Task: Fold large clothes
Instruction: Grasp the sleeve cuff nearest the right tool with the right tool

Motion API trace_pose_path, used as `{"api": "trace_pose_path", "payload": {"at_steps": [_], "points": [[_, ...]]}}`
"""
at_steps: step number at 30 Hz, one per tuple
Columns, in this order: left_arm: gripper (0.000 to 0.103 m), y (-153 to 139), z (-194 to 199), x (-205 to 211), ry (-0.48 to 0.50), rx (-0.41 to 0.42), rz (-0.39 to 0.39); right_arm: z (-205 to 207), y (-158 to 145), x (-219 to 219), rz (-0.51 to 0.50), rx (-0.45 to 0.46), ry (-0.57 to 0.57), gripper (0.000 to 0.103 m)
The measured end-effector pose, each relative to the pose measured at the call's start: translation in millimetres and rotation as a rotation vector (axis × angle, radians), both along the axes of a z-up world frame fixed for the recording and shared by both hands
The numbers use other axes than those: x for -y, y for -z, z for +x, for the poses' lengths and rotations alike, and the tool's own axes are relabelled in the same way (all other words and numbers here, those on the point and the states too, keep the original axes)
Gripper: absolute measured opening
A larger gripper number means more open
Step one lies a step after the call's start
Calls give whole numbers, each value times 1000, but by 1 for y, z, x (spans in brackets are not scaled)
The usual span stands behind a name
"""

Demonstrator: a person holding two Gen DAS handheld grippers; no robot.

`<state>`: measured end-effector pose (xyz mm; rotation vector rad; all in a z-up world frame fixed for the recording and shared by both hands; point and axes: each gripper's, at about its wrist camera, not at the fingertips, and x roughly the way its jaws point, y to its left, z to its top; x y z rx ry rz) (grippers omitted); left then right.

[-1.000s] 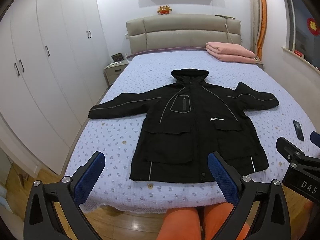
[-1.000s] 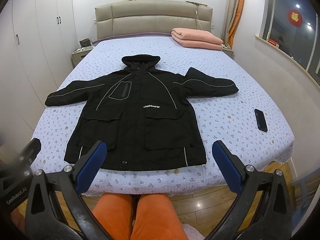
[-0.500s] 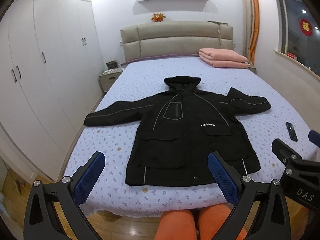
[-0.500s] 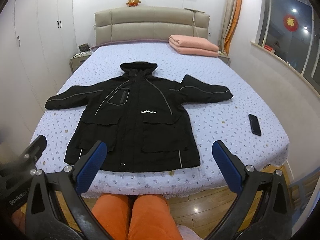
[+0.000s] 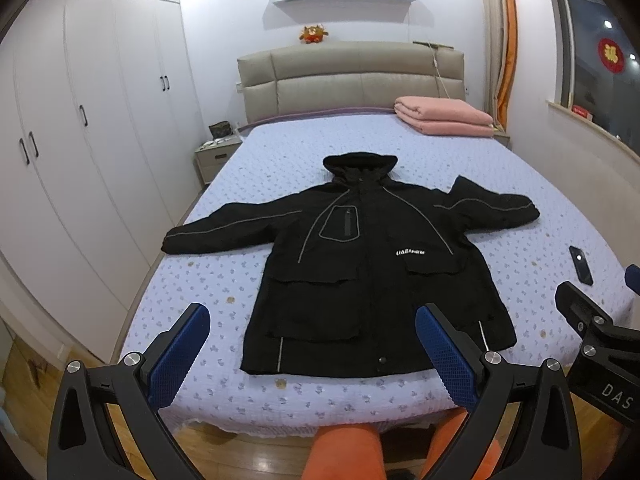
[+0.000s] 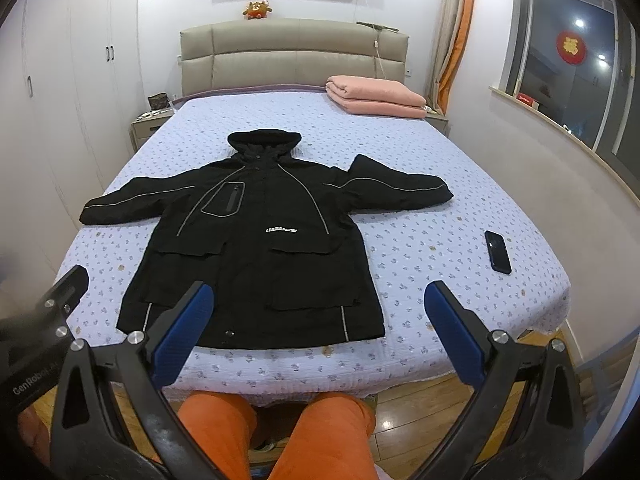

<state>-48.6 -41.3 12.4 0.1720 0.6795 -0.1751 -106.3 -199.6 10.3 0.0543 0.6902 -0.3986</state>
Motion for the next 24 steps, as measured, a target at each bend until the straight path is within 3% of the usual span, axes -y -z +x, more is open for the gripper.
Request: {"api": "trace_pose_path", "payload": {"at_steps": [10,17,24], "points": [[102,31,53,49,16,-31,83,41,37,44,18,-41,23,103],[102,101,158,111,56,-100,59,118,112,109,86,-144,58,103],[102,170,271,168,106,-168,-17,208,172,184,155,-151,71,103]]}}
